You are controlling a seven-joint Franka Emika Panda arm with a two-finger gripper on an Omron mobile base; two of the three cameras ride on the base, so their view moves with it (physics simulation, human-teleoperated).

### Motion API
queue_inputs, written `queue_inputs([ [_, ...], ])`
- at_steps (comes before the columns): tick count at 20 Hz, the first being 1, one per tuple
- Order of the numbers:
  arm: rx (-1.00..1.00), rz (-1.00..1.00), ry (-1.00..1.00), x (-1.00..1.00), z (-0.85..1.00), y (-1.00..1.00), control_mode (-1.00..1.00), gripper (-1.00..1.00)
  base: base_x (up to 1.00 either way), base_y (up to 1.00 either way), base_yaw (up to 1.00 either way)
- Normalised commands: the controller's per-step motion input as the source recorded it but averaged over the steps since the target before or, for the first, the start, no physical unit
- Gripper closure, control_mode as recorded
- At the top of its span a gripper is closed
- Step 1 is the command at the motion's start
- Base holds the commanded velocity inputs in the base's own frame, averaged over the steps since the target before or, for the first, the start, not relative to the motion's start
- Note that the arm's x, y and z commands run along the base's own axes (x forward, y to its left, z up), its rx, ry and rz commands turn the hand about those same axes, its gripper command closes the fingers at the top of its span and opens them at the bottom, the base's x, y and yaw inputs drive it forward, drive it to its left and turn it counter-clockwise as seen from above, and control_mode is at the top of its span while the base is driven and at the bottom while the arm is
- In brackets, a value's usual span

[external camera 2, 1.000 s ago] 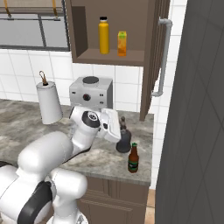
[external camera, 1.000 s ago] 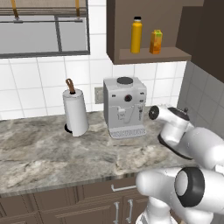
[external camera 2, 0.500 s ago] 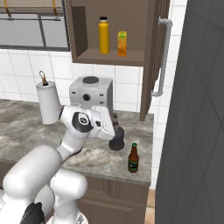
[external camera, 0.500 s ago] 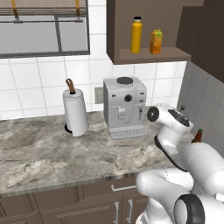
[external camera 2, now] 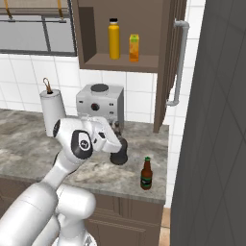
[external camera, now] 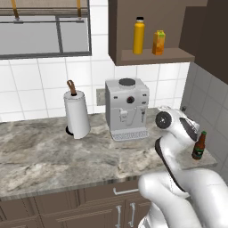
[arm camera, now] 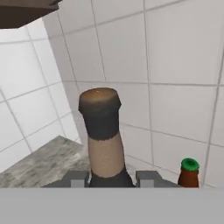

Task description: Sort all alcoholic drinks to one cabinet, and non-alcoholic drinks to the other.

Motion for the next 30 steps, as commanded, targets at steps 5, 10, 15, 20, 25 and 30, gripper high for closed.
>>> queue_inputs([
  [5, 0.0, 0.22, 0.02, -0.26, 0.26, 0.2, -1.0, 1.0, 0.0, 0.0, 0.0],
  [10, 0.0, 0.21, 0.0, -0.24, 0.28, 0.19, -1.0, 1.0, 0.0, 0.0, 0.0],
  [15, 0.0, 0.2, 0.0, -0.21, 0.25, 0.18, -1.0, 1.0, 0.0, 0.0, 0.0],
  [20, 0.0, 0.18, 0.02, -0.14, 0.24, 0.17, -1.0, 1.0, 0.0, 0.0, 0.0],
  [25, 0.0, 0.16, 0.01, -0.11, 0.19, 0.1, -1.0, 1.0, 0.0, 0.0, 0.0],
  [30, 0.0, 0.14, -0.01, -0.19, 0.07, 0.08, -1.0, 1.0, 0.0, 0.0, 0.0],
])
